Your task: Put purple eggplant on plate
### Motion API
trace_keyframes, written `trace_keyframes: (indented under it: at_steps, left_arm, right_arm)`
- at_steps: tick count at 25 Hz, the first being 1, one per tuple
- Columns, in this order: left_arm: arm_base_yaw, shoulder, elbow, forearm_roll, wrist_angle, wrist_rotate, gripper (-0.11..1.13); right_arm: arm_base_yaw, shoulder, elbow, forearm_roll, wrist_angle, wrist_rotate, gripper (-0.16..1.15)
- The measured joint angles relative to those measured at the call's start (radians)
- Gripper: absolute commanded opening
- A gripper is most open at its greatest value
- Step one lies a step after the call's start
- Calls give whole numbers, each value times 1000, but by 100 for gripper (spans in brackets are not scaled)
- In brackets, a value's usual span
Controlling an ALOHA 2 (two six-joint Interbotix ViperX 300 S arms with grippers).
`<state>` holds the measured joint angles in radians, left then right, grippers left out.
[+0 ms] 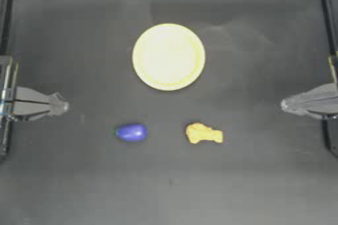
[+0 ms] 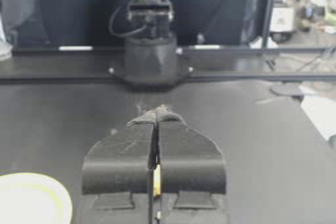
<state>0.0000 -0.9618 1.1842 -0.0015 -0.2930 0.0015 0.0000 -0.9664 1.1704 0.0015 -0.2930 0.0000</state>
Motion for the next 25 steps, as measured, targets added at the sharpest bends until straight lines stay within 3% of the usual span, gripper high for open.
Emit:
trace_keyframes:
  at_steps: [2, 10, 13, 17, 18, 21, 25]
  left_arm:
    - [0, -9, 9, 2, 2, 2, 1]
    - [0, -60, 11, 8, 6, 20, 20]
    - [0, -61, 11, 8, 8, 35, 52]
    - [-2, -61, 11, 9, 26, 46, 110]
    - [-2, -63, 11, 9, 34, 48, 110]
    - [0, -61, 11, 9, 52, 49, 97]
    - [9, -61, 3, 9, 107, 49, 102]
  right_arm:
    - [0, -2, 15, 0, -3, 3, -1]
    - [-2, -3, 34, 2, -26, -2, 19]
    - [-2, -3, 32, -3, -26, -6, 46]
    - [-2, -3, 32, -21, -26, -6, 100]
    - [-3, -3, 32, -23, -26, -6, 109]
    - [-2, -2, 32, -25, -26, -6, 100]
    - [-2, -3, 32, -25, -23, -6, 99]
